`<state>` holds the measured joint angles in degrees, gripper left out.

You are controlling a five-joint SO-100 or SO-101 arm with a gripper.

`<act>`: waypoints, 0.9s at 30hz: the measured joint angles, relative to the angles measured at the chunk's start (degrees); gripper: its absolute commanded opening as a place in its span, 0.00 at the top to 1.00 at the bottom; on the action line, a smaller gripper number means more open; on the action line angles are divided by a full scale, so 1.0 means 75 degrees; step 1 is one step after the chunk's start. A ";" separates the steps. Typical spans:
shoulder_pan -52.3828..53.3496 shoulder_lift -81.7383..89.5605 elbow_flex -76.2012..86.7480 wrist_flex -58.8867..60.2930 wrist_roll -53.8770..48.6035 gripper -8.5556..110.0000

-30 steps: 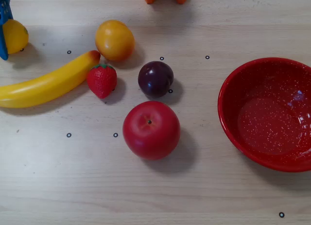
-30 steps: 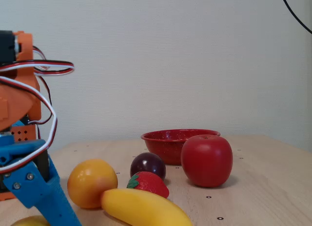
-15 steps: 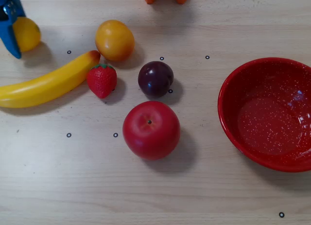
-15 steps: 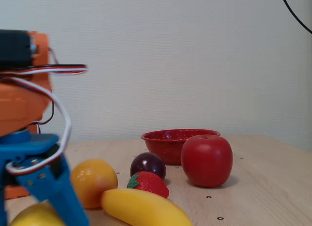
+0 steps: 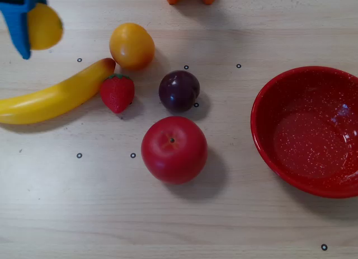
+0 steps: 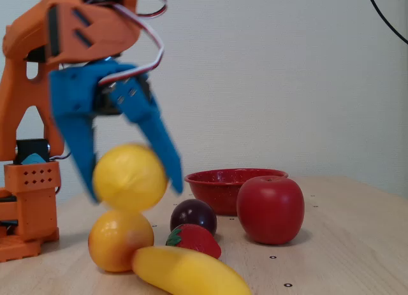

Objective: Put the lemon in the red bowl.

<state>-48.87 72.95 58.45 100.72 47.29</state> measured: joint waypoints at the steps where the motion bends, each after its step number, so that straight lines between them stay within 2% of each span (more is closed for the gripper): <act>1: 0.0246 0.0340 0.0234 0.0000 -0.0340 0.93; 9: 0.2953 0.2215 0.1277 -0.0035 -0.2766 0.93; 19: 0.6363 0.3469 0.2109 -0.1020 -0.5414 0.93; 27: 0.8473 0.3492 0.2895 -0.2426 -0.6586 0.93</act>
<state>14.68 99.14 80.16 82.53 -2.11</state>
